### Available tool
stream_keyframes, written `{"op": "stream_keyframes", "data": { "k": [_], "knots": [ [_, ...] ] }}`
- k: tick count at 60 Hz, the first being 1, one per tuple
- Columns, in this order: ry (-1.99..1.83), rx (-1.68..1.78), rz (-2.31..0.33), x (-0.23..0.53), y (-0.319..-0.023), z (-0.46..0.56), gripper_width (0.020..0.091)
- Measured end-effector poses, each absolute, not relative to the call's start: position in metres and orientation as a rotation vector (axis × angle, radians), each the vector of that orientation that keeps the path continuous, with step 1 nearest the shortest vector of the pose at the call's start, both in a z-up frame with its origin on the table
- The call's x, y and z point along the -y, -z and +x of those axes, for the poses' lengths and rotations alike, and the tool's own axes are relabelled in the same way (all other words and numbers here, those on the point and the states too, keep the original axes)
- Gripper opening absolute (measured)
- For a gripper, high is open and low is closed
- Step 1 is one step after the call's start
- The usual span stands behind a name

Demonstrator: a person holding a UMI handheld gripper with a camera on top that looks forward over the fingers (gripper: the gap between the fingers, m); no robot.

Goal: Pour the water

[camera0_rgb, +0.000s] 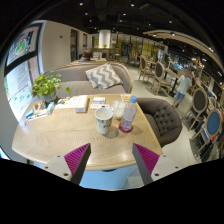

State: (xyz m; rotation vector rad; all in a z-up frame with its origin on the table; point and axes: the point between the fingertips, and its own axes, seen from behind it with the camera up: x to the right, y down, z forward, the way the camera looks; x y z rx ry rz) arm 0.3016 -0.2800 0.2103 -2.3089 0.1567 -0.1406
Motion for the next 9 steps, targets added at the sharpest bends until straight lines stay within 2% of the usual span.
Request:
{"op": "stream_keyframes", "data": {
  "k": [9],
  "knots": [
    [0.166,-0.116,-2.298,0.2795,-0.2148,0.3009,0.0854]
  ]
}}
